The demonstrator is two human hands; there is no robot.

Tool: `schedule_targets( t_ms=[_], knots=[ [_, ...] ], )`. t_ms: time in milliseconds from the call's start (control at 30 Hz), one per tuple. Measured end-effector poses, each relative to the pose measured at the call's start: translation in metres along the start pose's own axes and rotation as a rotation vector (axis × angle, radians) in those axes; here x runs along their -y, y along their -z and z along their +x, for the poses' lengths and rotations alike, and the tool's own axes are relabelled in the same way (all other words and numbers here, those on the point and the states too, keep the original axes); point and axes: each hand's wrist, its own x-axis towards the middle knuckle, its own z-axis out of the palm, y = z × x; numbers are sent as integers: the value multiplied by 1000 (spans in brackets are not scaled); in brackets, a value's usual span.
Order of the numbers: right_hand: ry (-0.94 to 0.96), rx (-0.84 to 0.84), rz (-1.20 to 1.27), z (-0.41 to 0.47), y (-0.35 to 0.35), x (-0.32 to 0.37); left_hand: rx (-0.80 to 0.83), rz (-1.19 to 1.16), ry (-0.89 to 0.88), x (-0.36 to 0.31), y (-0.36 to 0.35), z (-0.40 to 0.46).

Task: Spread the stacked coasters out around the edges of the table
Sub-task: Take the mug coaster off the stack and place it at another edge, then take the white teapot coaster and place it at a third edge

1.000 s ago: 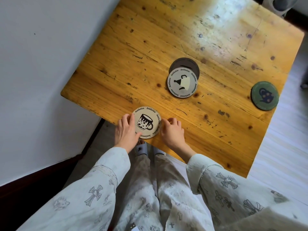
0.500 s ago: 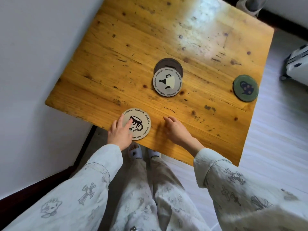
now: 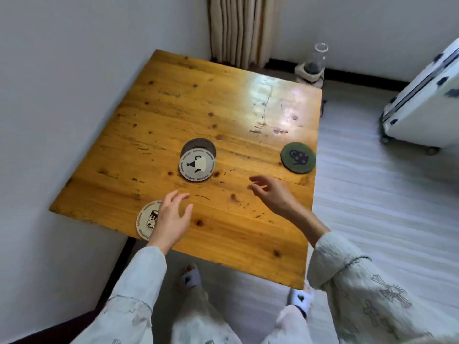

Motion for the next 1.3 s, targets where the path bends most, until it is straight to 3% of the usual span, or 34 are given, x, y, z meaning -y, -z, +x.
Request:
schedule_targets(
  t_ms=[200, 333, 500, 767, 1033, 1300],
  knots=[
    [78, -31, 51, -32, 110, -70, -118, -186, 48, -98, -78, -27],
    [78, -60, 68, -54, 180, -117, -65, -309, 96, -162, -140, -42],
    [105, -17, 72, -43, 220, -135, -58, -376, 97, -210, -174, -38],
    [255, 191, -70, 26, 216, -100, -262, -383, 223, -198, -158, -7],
    [378, 390, -293, 127, 207, -50, -395, -555, 382, -178, -149, 60],
    [475, 632, -387, 206, 154, -3, -508, -728, 639, -156, -137, 83]
  ],
)
